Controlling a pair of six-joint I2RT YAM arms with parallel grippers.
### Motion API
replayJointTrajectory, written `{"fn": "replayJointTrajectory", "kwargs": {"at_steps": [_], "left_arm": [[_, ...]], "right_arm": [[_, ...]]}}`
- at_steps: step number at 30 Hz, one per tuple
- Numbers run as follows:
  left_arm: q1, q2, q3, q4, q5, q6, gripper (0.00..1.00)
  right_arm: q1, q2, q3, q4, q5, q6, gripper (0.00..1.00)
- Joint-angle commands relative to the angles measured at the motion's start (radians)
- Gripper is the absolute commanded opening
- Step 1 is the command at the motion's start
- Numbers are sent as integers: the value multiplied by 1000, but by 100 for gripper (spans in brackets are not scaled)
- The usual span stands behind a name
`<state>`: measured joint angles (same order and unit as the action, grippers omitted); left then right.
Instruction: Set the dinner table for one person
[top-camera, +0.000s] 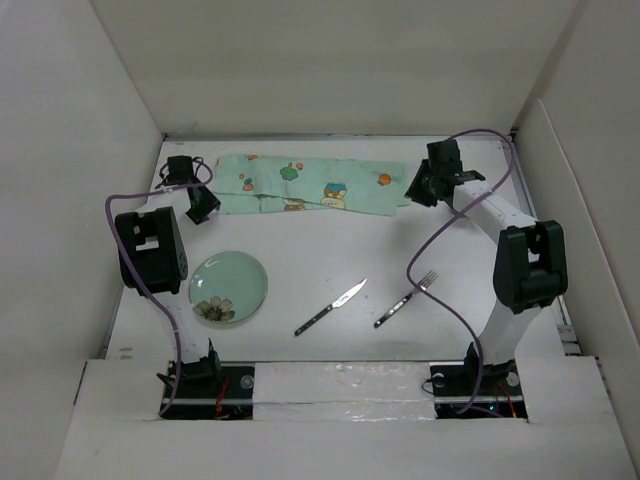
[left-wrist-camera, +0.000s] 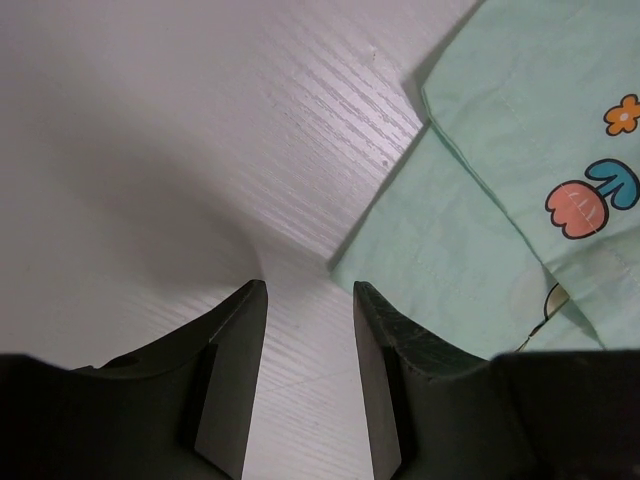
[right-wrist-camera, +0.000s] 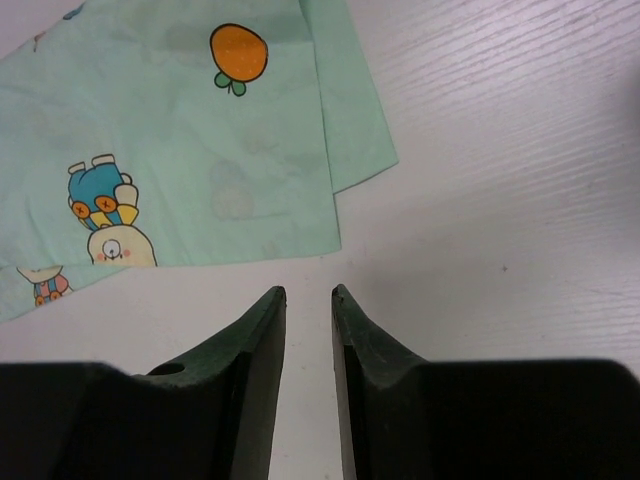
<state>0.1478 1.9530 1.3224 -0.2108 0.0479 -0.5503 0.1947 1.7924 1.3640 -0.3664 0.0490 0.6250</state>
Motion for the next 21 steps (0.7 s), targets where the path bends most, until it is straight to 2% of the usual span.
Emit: {"fn": "replayJointTrajectory", "kwargs": {"at_steps": [1, 8, 17, 21], "left_arm": [[-13, -10, 30, 2, -29, 12, 37], [-88, 43, 60, -22, -115, 23, 35], [-88, 95, 90, -36, -184, 21, 29], [-97, 109, 98, -35, -235, 50, 17]], "right_arm": [[-1, -2, -6, 23, 5, 1, 31], [-11, 5, -16, 41, -11, 13, 33], [-11, -5, -28, 64, -31, 16, 34], [-20, -2, -31, 75, -40, 21, 37]]}}
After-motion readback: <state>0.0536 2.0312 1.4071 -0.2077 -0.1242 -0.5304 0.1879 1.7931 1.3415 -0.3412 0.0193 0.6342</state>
